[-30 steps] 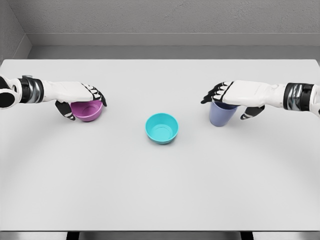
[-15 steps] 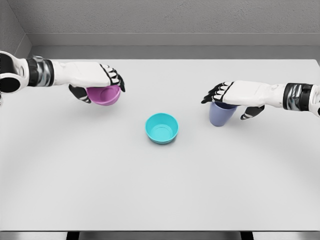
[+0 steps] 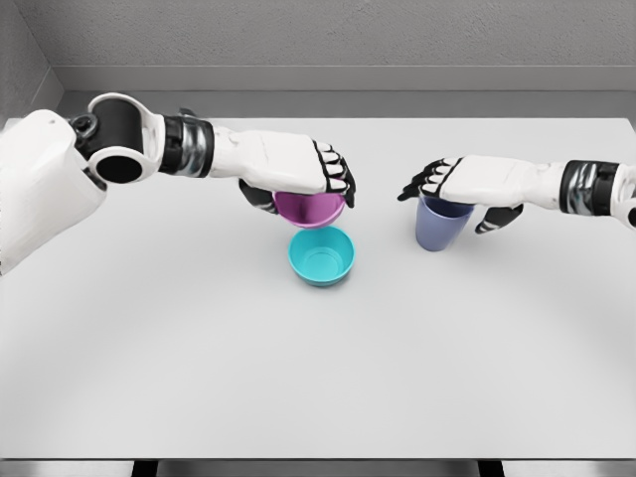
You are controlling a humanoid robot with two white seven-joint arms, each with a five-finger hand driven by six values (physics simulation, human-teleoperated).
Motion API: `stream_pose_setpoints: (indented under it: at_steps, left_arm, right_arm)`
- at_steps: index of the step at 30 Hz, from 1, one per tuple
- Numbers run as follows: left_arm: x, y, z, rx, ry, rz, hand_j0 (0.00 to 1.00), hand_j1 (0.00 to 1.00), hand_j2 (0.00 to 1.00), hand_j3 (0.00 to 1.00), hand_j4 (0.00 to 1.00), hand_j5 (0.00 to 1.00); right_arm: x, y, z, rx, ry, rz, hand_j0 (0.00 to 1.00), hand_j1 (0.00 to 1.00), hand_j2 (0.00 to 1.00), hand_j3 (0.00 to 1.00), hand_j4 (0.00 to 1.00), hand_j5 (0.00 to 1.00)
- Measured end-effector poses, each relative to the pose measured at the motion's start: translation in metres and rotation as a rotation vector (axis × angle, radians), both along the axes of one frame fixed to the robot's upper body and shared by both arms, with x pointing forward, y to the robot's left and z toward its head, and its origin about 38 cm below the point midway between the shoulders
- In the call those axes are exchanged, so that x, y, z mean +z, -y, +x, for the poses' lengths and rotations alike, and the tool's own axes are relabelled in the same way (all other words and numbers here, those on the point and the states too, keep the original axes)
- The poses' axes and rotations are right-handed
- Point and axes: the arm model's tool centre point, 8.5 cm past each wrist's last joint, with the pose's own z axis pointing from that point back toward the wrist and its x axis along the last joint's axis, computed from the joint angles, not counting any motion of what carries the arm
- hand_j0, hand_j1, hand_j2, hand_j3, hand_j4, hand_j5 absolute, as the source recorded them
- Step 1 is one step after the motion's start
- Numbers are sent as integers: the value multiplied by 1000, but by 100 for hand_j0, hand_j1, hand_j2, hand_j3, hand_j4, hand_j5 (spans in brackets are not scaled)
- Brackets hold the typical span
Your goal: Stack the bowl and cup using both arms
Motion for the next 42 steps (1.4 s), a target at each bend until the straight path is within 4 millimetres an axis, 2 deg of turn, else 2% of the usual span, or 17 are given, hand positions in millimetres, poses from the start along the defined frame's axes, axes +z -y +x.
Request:
stream_pose_setpoints:
  at_steps: [7,11,42]
  left_arm:
    - [-15,17,-8,-39,-29,11,58,58,58,58,58,58]
    - [-20,20,-9,-46,-37,19,58,58,58,58,58,58]
    - [-47,21,-19,-72,-79,86,62,62,62,62,62,62]
  right_arm:
    - [1,-4,1,6,4,4,100,100,100,100,100,100]
    - [1,-6,2,9,8,2,100,100,100,100,100,100]
    - [-3,-7,3,7,-1,0,100,100,100,100,100,100]
